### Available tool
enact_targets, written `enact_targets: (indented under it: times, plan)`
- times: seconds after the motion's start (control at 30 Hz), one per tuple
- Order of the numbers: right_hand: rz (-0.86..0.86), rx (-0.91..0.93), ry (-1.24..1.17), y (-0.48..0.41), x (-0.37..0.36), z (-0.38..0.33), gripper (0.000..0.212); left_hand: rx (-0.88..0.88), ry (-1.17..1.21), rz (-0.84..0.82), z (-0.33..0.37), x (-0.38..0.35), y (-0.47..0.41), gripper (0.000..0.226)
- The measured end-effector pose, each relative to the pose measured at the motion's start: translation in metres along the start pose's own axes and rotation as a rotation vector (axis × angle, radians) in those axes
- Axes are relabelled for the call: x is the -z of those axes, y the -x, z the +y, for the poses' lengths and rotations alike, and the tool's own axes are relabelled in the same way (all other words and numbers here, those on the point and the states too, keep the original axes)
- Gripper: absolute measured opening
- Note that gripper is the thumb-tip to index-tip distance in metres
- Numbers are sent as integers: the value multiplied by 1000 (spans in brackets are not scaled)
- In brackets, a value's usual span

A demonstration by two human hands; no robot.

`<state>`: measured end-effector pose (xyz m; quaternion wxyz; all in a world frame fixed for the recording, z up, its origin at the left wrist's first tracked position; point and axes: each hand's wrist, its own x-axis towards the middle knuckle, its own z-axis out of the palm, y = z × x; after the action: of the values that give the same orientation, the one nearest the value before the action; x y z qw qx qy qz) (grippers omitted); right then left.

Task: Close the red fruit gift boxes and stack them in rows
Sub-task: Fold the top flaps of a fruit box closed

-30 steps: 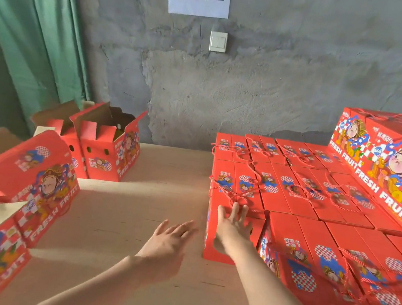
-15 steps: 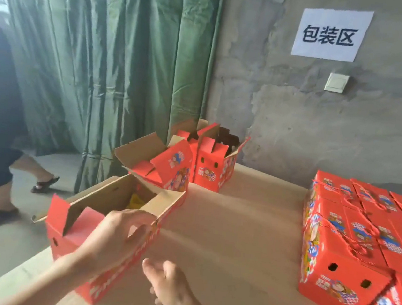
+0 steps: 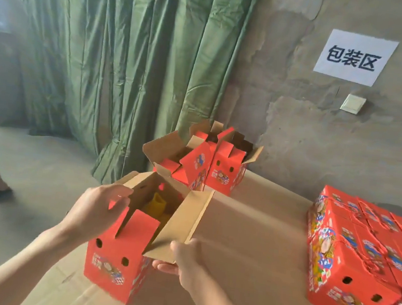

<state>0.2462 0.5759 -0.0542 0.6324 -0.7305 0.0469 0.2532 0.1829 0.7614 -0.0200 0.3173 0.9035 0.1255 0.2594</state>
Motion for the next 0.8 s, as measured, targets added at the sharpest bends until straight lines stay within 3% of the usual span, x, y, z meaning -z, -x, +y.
enact_targets:
  times: [0.27, 0.5, 0.67, 0.8]
  plan:
    - [19, 70, 426, 15, 97, 1, 16, -101, 12, -205, 20, -37, -9, 23]
    - [98, 59, 743, 38, 201, 6, 14, -240, 158, -43, 63, -68, -13, 17]
    - [280, 125, 992, 47, 260, 7, 14, -284, 147, -136, 77, -99, -13, 18]
    - [541, 186, 1090, 49, 294, 11, 22, -318, 88, -259, 80, -125, -2, 17]
